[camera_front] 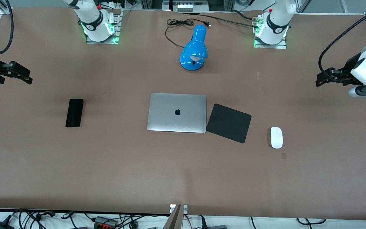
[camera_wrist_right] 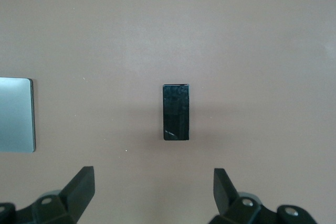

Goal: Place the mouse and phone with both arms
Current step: 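Move the right gripper toward the black phone while the left gripper nears the mouse, then lower the right gripper onto the phone while the left gripper lowers onto the mouse, then carry the phone beside the laptop while the left gripper carries the mouse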

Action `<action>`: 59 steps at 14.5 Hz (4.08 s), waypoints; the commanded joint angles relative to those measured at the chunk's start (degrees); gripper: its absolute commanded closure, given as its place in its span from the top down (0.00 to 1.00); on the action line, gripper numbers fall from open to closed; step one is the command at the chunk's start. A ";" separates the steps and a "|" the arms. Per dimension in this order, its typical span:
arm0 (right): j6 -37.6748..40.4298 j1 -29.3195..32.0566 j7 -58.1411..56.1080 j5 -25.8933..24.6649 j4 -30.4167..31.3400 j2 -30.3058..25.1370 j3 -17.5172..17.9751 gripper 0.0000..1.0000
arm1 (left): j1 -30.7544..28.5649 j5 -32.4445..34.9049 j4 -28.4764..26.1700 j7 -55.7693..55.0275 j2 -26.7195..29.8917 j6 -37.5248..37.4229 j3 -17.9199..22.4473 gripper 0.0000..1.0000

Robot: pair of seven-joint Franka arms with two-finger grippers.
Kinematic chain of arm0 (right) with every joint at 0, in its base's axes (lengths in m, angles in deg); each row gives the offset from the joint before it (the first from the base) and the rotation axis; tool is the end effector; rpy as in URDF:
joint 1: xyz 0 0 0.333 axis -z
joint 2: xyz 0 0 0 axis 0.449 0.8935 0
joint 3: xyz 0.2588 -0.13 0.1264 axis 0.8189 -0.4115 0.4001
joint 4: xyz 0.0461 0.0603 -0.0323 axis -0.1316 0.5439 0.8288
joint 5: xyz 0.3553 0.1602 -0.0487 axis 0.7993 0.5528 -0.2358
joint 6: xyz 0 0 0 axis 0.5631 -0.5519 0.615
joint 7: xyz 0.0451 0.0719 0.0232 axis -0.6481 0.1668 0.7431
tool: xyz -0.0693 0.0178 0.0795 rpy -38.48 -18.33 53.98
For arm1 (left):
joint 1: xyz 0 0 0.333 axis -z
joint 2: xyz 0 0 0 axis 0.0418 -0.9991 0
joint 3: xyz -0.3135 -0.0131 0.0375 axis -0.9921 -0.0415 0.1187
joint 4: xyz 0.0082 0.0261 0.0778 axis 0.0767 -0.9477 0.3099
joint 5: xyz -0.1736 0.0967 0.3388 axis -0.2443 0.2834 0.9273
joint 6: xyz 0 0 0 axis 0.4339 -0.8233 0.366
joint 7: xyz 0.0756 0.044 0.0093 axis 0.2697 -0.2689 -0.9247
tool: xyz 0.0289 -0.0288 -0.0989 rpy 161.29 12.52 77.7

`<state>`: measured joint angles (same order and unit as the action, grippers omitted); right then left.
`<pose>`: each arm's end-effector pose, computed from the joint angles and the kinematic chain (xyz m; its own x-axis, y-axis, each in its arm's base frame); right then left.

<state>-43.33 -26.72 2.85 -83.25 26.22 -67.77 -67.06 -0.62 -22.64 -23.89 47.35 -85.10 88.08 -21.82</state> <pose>0.5544 -0.0241 0.5912 0.9999 -0.0035 0.0161 -0.0038 -0.9998 0.0175 0.5594 -0.0067 0.5731 0.9931 0.0483 -0.1073 0.0492 -0.9988 0.0061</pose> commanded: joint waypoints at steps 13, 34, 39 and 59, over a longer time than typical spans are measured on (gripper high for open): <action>0.85 -0.40 0.56 -0.98 0.42 2.12 0.30 1.00 | -0.15 0.68 1.15 0.41 -1.76 -0.46 0.30 1.00; -35.44 3.11 1.52 -1.16 20.55 25.33 -0.14 1.00 | 3.19 5.43 8.12 1.98 -39.04 28.08 -0.40 1.00; -38.08 3.11 3.20 -1.16 20.72 28.85 -0.14 1.00 | 2.66 5.34 4.42 7.62 -39.04 33.03 -0.40 1.00; -38.35 3.64 3.20 -1.16 20.20 32.37 -0.05 1.00 | 3.10 5.34 1.42 7.44 -40.62 36.54 -0.40 0.95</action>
<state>-81.44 -23.50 4.84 -83.50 46.70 -36.15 -67.69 2.56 -18.14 -21.63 53.81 -126.36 123.67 -22.14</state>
